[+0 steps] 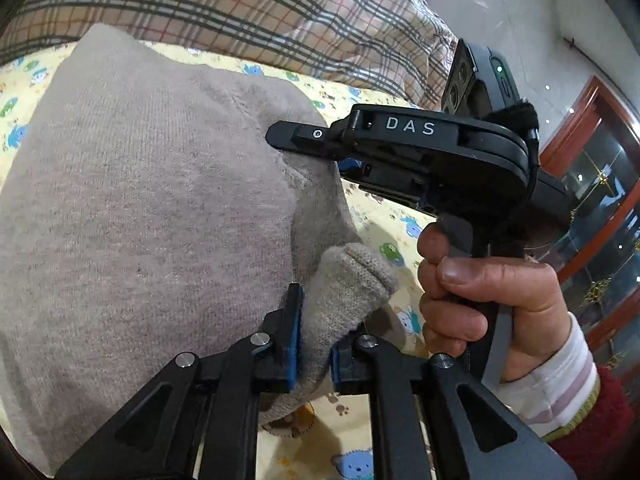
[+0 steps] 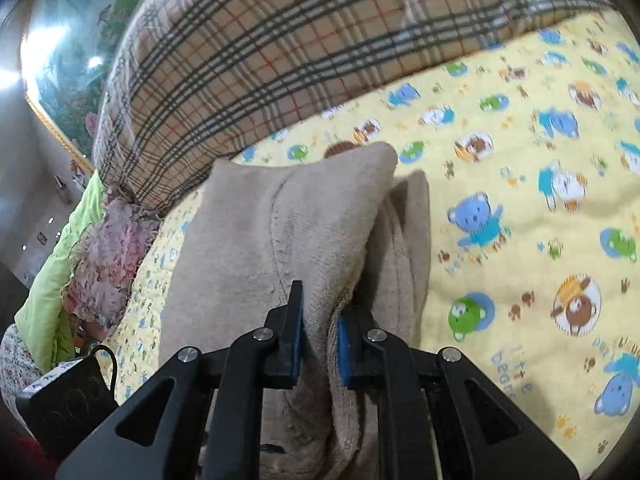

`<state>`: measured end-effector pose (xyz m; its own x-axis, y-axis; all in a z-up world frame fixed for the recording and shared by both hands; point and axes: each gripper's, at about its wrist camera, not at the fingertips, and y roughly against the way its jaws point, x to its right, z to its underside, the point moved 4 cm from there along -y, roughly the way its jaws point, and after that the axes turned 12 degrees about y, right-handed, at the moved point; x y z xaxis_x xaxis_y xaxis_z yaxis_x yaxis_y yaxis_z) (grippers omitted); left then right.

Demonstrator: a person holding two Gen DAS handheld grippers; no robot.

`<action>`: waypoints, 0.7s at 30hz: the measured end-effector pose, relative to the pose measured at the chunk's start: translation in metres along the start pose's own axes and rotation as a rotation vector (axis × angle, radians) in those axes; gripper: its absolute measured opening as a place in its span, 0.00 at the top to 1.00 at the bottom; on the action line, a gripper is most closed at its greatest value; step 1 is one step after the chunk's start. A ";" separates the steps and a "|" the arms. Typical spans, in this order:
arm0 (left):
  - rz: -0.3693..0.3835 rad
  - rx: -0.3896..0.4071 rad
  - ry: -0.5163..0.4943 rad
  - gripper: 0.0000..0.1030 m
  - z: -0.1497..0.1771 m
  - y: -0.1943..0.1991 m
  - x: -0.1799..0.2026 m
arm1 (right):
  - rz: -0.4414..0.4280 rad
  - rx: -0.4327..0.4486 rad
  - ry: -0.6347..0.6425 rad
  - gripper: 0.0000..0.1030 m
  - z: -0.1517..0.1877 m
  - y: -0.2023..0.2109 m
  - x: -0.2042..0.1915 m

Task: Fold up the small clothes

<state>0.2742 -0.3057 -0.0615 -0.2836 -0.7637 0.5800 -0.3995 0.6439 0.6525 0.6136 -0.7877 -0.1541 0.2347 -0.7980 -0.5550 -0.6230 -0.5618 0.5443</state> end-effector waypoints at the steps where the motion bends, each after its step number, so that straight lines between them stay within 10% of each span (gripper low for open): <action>1: -0.002 -0.007 0.005 0.86 0.001 -0.001 -0.001 | 0.010 -0.005 0.010 0.85 -0.002 -0.001 0.000; 10: -0.023 -0.031 -0.007 0.40 0.018 0.038 -0.012 | 0.095 0.037 -0.061 0.69 0.017 0.027 0.006; 21: -0.168 0.098 0.114 0.33 0.028 0.129 -0.080 | 0.102 0.094 -0.072 0.67 0.073 0.079 -0.035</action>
<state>0.2212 -0.1632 -0.0373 -0.1082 -0.8461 0.5220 -0.5169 0.4964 0.6974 0.5011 -0.7883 -0.1375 0.1145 -0.8304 -0.5453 -0.7088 -0.4529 0.5408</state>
